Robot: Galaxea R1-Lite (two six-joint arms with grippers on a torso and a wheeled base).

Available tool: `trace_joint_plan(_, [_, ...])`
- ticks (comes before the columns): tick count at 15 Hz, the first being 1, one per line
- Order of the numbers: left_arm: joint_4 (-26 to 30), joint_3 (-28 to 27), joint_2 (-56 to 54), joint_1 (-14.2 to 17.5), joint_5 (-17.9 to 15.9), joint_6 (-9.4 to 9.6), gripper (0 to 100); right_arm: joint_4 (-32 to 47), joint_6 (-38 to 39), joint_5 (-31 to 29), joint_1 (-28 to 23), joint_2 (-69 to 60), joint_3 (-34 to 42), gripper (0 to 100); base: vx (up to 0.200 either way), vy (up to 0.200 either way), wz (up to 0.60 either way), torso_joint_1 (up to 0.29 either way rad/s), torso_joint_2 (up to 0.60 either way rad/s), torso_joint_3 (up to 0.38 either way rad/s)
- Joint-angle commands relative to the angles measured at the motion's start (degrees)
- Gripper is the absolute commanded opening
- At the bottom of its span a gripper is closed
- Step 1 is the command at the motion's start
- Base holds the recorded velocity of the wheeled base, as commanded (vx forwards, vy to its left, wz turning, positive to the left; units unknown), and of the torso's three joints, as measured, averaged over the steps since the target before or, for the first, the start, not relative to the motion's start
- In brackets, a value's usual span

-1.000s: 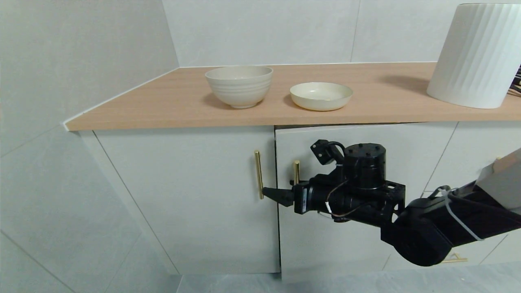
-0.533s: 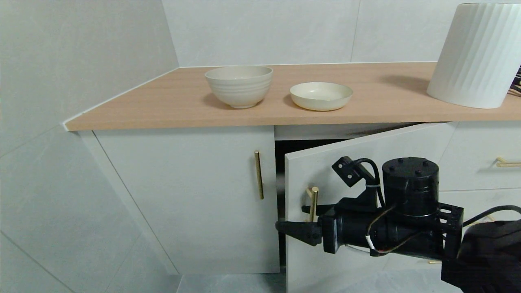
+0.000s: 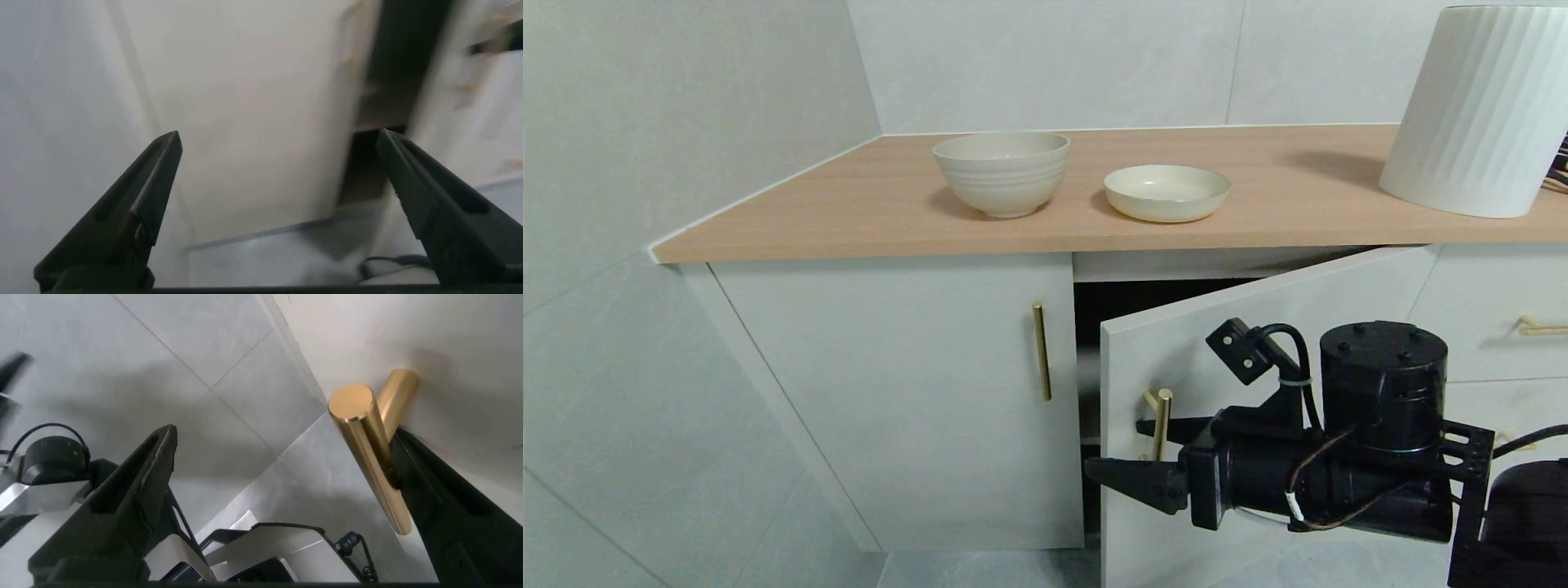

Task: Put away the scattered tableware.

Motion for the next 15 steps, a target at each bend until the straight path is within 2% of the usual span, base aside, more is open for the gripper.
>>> trace_joint_plan(1, [4.9, -16.9, 14.9, -0.1, -8.3, 0.09, 100, -0.1, 0.0, 0.1, 0.0, -0.4, 0.1, 100, 0.0, 0.0, 0.0, 0.0, 0.0, 0.0])
trace_joint_plan(4, [4.7, -28.4, 33.4, -0.4, -10.7, 0.35, 100, -0.1, 0.0, 0.1, 0.0, -0.5, 0.1, 100, 0.0, 0.0, 0.0, 0.0, 0.0, 0.0])
trace_joint_plan(6, [3.6, -35.1, 48.4, -0.4, -14.6, 0.35, 100, -0.1, 0.0, 0.1, 0.0, -0.5, 0.1, 100, 0.0, 0.0, 0.0, 0.0, 0.0, 0.0])
trace_joint_plan(7, [2.9, -35.9, 51.2, -0.9, -15.5, 0.35, 100, -0.1, 0.0, 0.1, 0.1, -0.5, 0.1, 100, 0.0, 0.0, 0.0, 0.0, 0.0, 0.0])
trace_joint_plan(8, [0.4, -36.5, 58.1, -5.1, -16.5, -0.26, 100, -0.1, 0.0, 0.1, 0.0, -0.8, 0.1, 100, 0.0, 0.0, 0.0, 0.0, 0.0, 0.0])
trace_joint_plan(9, [-0.8, -35.9, 61.2, -8.3, -16.5, -1.49, 100, -0.1, 0.0, 0.1, 0.0, -0.8, 0.1, 100, 0.0, 0.0, 0.0, 0.0, 0.0, 0.0])
trace_joint_plan(10, [-2.3, -34.8, 64.5, -11.6, -16.5, -3.87, 100, -0.1, 0.0, 0.1, 0.1, -0.8, 0.1, 100, 0.0, 0.0, 0.0, 0.0, 0.0, 0.0])
trace_joint_plan(11, [-3.7, -34.3, 66.6, -13.7, -16.5, -4.92, 100, -0.1, 0.0, 0.1, 0.1, -0.8, 0.3, 100, 0.0, 0.0, 0.0, 0.0, 0.0, 0.0])
trace_joint_plan(12, [-7.6, -32.6, 69.8, -16.0, -16.4, -6.06, 100, -0.1, -0.2, 0.1, 0.1, -0.8, 0.3, 100, 0.0, 0.0, 0.0, 0.0, 0.0, 0.0])
trace_joint_plan(14, [-11.7, -30.8, 73.8, -18.6, -16.4, -7.21, 100, -0.1, -0.2, 0.1, 0.1, -0.8, 0.3, 100, 0.0, 0.0, 0.0, 0.0, 0.0, 0.0])
trace_joint_plan(15, [-13.4, -29.9, 75.5, -20.2, -16.4, -8.52, 100, -0.1, -0.2, 0.1, 0.0, -0.8, 0.3, 100, 0.0, 0.0, 0.0, 0.0, 0.0, 0.0])
